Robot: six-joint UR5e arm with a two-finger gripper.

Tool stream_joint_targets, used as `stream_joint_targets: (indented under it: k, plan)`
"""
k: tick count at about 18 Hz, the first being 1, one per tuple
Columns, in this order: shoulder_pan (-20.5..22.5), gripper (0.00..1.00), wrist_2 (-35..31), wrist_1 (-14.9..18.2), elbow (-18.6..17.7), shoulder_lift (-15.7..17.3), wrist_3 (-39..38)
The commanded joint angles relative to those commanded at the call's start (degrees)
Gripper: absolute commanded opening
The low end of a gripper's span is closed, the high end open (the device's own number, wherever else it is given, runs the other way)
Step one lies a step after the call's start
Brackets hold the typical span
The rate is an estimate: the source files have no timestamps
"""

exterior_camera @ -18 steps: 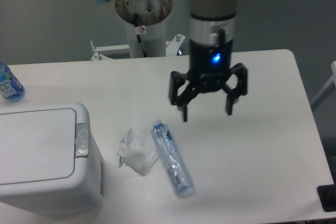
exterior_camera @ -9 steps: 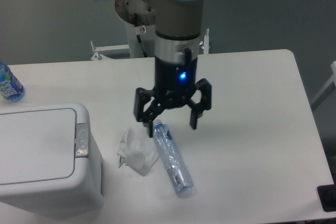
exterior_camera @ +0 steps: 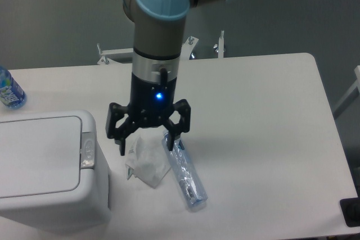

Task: Open the trash can
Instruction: 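Move the open gripper across the table toward the white trash can lid, then lower the gripper onto the lid edge and push the lid open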

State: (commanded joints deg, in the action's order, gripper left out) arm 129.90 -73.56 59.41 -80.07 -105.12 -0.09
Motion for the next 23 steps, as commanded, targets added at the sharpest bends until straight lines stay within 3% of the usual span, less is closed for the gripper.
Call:
stream_joint_targets:
  k: [23]
  plan:
    - [-2.8,1.00,-0.2,-0.1,-1.3,-0.2,-0.1]
